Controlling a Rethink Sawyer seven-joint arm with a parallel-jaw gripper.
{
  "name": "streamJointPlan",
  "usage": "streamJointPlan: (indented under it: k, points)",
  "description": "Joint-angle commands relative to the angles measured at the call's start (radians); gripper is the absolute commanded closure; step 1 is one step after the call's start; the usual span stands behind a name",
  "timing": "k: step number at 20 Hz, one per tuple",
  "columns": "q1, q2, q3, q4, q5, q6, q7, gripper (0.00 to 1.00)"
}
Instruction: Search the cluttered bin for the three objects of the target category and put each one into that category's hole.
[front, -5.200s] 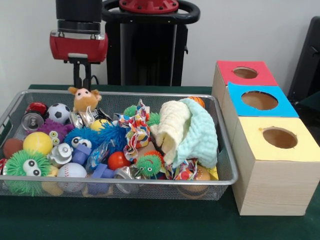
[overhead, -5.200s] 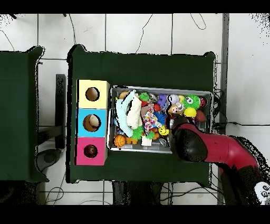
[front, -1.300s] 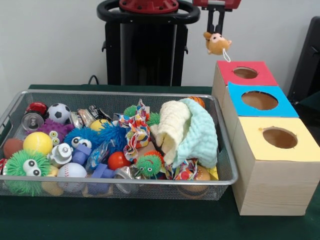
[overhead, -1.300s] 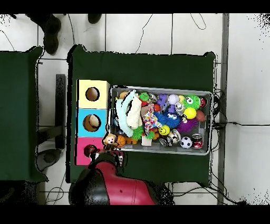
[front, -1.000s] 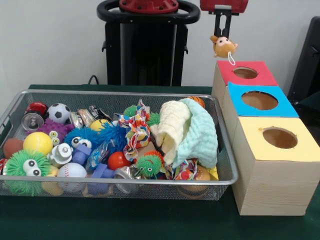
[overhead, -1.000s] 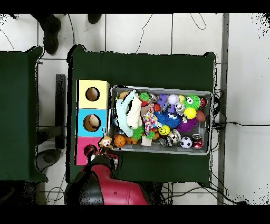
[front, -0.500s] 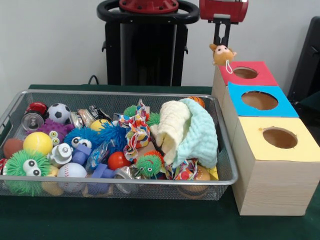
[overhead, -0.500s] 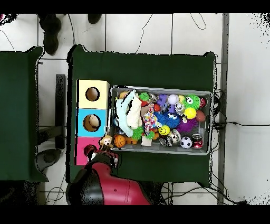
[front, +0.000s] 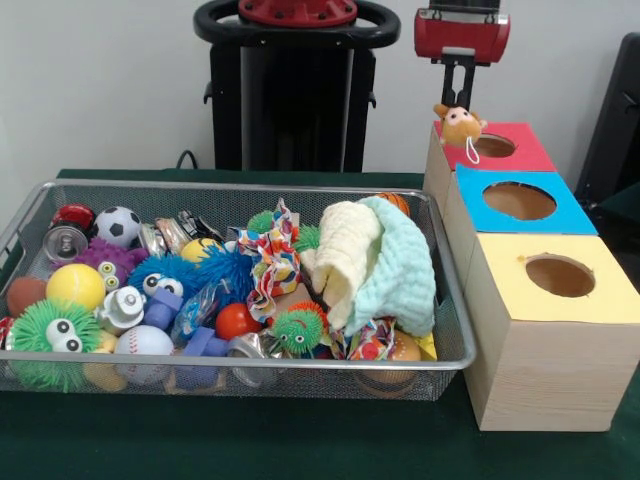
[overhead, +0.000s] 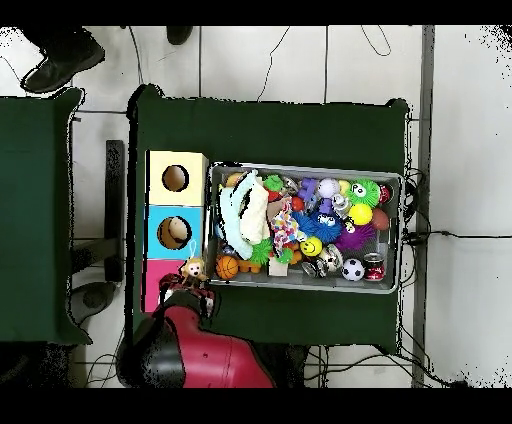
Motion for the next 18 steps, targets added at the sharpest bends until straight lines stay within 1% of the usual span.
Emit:
streamJointPlan:
  k: [1, 5, 12, 18]
  points:
    - [0.034, 0.048, 0.0, -0.035, 0.094, -0.034, 0.274, 1.0]
    - [0.056, 0.054, -0.005, -0.034, 0.119, -0.039, 0.279, 1.0]
    - [0.061, 0.076, 0.014, -0.018, 0.138, -0.085, 0.289, 1.0]
    - [0.049, 0.111, 0.055, 0.002, 0.144, -0.154, 0.317, 1.0]
